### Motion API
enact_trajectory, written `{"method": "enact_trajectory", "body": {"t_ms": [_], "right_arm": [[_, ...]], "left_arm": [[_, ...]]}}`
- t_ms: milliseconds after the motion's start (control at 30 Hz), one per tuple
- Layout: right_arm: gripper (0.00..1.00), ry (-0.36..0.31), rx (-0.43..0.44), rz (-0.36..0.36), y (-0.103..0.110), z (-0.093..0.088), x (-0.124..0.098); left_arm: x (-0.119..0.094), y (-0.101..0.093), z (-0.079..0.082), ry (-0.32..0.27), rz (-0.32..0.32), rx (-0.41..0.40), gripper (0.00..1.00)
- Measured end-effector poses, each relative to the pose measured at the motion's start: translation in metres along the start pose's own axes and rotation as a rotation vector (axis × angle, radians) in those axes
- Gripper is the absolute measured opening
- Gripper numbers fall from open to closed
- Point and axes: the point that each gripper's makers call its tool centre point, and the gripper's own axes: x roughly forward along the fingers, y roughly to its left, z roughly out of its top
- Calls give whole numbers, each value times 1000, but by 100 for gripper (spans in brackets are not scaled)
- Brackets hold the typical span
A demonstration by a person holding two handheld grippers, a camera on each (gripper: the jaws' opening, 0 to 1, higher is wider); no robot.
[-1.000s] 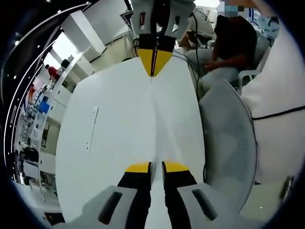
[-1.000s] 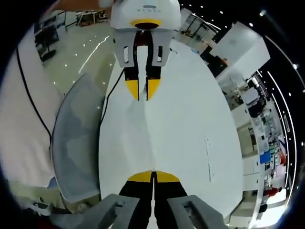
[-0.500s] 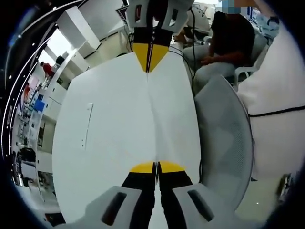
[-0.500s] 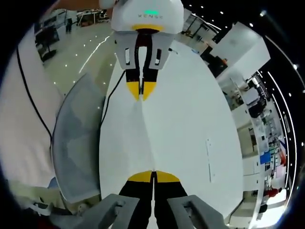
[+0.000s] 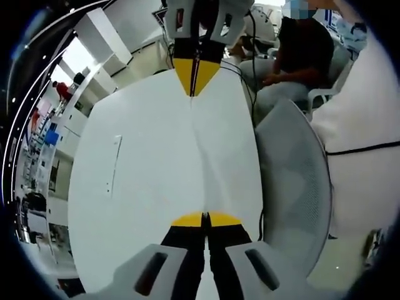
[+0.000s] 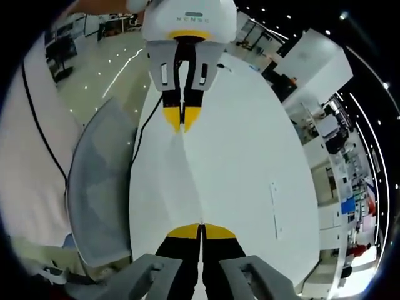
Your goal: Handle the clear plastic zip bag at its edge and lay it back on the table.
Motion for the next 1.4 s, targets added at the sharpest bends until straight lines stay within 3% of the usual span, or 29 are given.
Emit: {"method": "enact_trajectory", "body": {"t_ms": [300, 400, 500, 667, 800, 1000, 1200, 1400], "right_arm": [[0, -43, 15, 4, -3, 6, 1], [8, -53, -2, -2, -5, 10, 1], [9, -110, 14, 1, -6, 23, 0], [14, -112, 6, -5, -8, 30, 4], [15, -166, 0, 21, -2, 48, 7], [17, -197, -12, 50, 7, 66, 16], [16, -247, -20, 62, 13, 84, 22], [14, -271, -31, 67, 17, 91, 26]], "left_arm": [[0, 0, 0, 3, 5, 13, 0], [0, 1, 2, 1, 9, 23, 0], [0, 2, 4, -8, 13, 17, 0], [0, 2, 2, -5, 12, 24, 0], [0, 3, 2, -7, 17, 21, 0], [-1, 3, 5, -15, 25, 18, 0], [-3, 2, 5, -19, 31, 16, 0], [-3, 3, 4, -19, 35, 13, 0]]}}
